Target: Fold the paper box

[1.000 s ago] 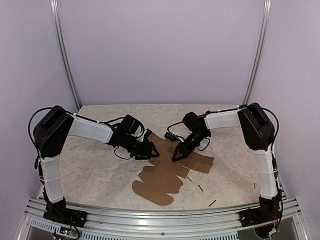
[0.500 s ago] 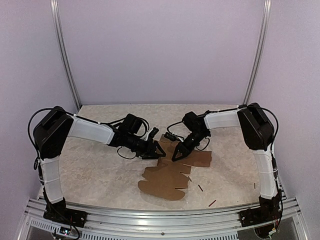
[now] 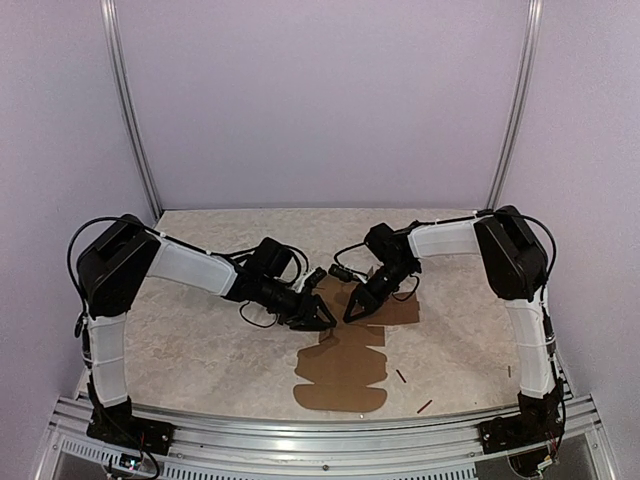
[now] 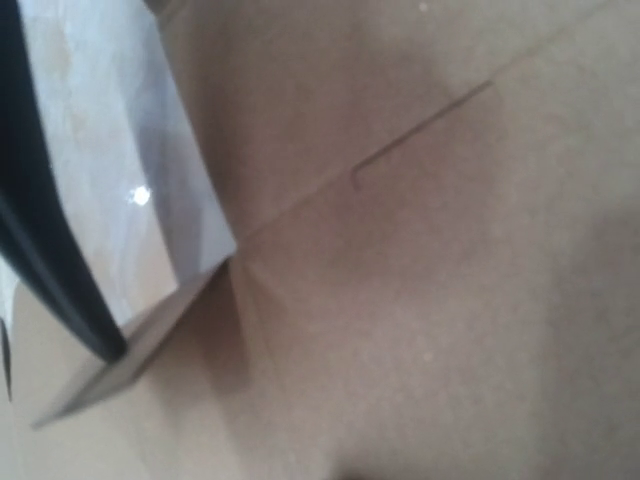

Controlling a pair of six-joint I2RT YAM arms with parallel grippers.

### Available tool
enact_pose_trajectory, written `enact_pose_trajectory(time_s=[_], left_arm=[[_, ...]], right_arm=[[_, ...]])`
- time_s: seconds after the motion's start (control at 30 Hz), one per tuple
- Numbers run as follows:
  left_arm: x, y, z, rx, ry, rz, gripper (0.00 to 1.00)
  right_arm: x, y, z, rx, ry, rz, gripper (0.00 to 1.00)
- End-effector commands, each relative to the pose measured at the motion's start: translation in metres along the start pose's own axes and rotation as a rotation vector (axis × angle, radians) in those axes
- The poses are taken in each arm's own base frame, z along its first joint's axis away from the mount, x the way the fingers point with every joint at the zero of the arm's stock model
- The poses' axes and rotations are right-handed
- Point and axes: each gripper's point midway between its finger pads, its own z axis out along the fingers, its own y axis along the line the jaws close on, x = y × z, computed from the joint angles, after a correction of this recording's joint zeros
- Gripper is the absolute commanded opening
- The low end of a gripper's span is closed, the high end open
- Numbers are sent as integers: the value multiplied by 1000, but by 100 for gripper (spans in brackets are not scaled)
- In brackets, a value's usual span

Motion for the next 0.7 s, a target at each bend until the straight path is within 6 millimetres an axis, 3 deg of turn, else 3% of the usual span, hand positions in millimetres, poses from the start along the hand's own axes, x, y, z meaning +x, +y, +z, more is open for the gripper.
enact_pose_trajectory(time_s=[0.0, 0.3, 0.57, 0.67], left_arm=[[15, 10, 16, -19, 44, 33, 43], [27, 36, 24, -106, 88, -7, 43], [37, 61, 32, -174, 124, -80, 44], [39, 66, 34, -185, 132, -99, 44]], right_arm=[[33, -35, 22, 79, 96, 74, 5], [24, -34, 12, 81, 74, 65, 8], [-11, -11, -56, 99, -64, 7, 16], [-5, -2, -70, 122, -69, -10, 23]])
